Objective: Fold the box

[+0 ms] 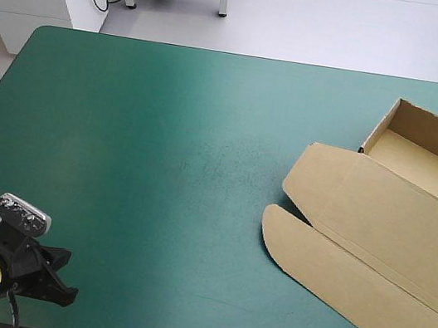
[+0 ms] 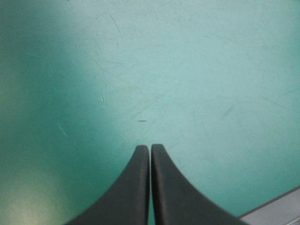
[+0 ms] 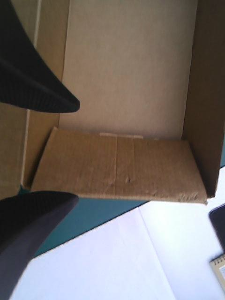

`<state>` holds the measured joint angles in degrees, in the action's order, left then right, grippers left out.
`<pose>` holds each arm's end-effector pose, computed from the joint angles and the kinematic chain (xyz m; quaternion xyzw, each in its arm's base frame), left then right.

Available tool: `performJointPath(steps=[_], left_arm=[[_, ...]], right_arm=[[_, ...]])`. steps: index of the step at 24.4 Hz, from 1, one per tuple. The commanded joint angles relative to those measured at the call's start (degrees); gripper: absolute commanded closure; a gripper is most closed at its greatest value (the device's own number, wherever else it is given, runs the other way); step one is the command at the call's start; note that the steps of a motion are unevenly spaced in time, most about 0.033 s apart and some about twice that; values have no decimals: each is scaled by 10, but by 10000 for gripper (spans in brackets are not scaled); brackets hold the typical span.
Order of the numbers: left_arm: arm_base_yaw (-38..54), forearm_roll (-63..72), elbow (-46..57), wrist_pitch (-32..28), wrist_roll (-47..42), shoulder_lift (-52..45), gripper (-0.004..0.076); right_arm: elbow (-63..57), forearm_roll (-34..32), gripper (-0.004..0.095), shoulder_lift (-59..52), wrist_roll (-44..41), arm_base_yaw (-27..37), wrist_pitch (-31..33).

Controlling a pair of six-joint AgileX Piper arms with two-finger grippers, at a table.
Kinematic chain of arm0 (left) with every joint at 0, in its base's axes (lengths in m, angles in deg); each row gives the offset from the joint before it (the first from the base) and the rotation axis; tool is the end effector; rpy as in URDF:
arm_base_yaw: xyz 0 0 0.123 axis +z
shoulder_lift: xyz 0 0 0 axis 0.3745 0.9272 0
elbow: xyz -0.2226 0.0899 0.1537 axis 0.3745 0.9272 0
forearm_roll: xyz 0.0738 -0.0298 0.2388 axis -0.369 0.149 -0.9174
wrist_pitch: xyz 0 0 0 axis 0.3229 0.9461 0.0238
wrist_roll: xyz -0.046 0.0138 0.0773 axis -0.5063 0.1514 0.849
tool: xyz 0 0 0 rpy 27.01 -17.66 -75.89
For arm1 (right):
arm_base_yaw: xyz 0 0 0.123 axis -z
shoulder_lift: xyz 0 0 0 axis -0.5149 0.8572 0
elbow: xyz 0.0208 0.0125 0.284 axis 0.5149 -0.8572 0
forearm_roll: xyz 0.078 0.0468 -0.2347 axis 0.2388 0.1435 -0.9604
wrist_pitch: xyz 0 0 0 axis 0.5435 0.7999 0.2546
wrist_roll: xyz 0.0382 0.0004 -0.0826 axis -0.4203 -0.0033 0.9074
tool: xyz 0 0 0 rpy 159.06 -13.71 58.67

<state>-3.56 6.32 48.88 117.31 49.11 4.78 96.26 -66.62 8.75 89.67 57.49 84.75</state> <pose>0.0637 -0.0349 0.3048 0.1778 0.9198 -0.1111 0.3318 0.3168 -0.1589 0.4038 0.1983 0.9395 -0.0750 0.2692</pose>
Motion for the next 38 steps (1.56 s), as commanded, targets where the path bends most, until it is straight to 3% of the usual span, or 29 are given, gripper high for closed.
performJointPath(steps=[1, 3, 4, 6, 9, 15, 17, 22, 27, 38], left_arm=[[-2, 4, -10, -19, 1, 2, 731], [-2, 4, 2, -20, 3, 2, 731], [-2, 6, 18, -23, 3, 0, 731], [-2, 7, 46, -43, 3, -19, 731], [-2, 7, 69, -55, 3, -47, 731], [-2, 6, 80, -58, 3, -123, 731], [-2, 6, 80, -61, 2, -135, 731], [-2, 8, 80, -53, 2, -135, 731], [-2, 6, 80, -42, 2, -135, 731], [2, 6, 80, -38, 1, -135, 731]], right_arm=[[-8, 72, 436, -79, 13, 4, 1], [-37, 111, 493, -119, 37, 4, 1], [-72, 125, 573, -161, 47, 2, 1], [-133, 117, 698, -218, 51, -15, 1], [-202, 117, 786, -271, 63, -52, 0], [-375, 117, 798, -417, 76, -194, -9], [-444, 117, 798, -472, 80, -214, -25], [-595, 117, 823, -603, 93, -217, -94], [-677, 117, 882, -665, 116, -217, -101], [-747, 147, 888, -707, 132, -217, -147]])
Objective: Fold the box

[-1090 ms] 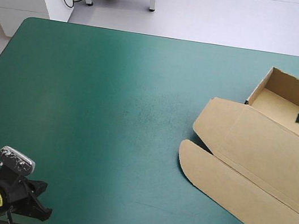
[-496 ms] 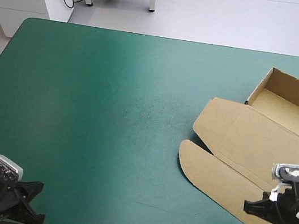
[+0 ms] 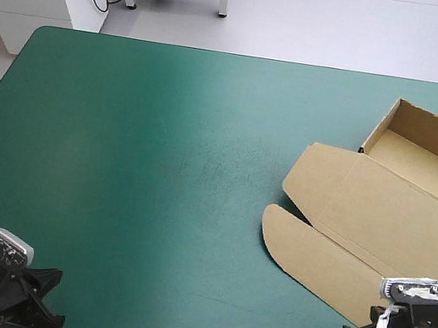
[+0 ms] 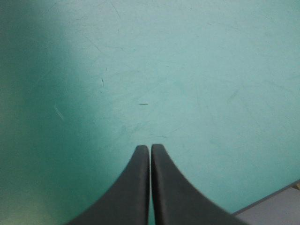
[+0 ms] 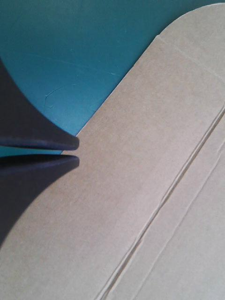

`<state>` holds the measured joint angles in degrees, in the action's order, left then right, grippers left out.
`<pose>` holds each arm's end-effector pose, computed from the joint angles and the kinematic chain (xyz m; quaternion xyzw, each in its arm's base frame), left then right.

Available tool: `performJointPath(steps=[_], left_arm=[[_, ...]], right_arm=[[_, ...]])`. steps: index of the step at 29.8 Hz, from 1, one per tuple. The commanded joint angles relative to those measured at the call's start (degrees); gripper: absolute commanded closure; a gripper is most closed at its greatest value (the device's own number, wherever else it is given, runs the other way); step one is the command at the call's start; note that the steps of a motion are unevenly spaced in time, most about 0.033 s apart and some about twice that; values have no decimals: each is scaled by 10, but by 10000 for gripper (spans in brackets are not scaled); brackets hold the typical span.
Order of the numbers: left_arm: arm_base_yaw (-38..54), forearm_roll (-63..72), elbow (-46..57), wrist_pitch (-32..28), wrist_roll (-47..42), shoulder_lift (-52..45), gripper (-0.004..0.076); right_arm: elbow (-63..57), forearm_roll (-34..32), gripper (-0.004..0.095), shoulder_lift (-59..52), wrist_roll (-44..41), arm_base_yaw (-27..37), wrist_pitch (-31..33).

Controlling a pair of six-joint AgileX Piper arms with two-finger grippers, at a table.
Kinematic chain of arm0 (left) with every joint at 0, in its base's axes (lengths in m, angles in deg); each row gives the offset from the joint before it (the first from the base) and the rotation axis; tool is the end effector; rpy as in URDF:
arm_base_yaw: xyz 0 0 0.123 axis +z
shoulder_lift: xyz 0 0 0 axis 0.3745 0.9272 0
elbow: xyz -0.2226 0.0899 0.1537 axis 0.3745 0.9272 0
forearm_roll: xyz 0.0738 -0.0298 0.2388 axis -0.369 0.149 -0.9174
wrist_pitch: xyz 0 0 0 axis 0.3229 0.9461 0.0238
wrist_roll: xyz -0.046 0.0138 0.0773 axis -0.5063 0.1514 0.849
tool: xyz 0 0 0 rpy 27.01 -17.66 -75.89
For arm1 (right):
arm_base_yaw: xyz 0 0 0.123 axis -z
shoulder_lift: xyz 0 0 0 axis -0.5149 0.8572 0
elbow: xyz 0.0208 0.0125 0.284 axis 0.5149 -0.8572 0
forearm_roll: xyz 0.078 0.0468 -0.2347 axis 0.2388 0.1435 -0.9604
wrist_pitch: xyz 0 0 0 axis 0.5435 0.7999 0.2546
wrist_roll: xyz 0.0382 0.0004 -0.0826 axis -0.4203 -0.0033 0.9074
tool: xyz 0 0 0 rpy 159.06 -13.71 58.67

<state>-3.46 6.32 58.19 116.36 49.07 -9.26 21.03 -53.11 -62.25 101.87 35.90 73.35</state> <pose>0.0314 -0.0193 0.2704 0.1739 0.9017 -0.1225 0.3764 0.0626 0.0123 0.2714 -0.0607 0.9331 0.0516 0.3508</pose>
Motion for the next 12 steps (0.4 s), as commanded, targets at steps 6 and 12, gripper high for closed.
performJointPath(steps=[6, 12], left_arm=[[47, 8, -13, -29, 1, 6, 731], [91, 8, -13, -29, 1, 6, 731]], right_arm=[[5, 14, 888, 2, 14, -1, -33], [5, 14, 888, 2, 17, -1, -32]])
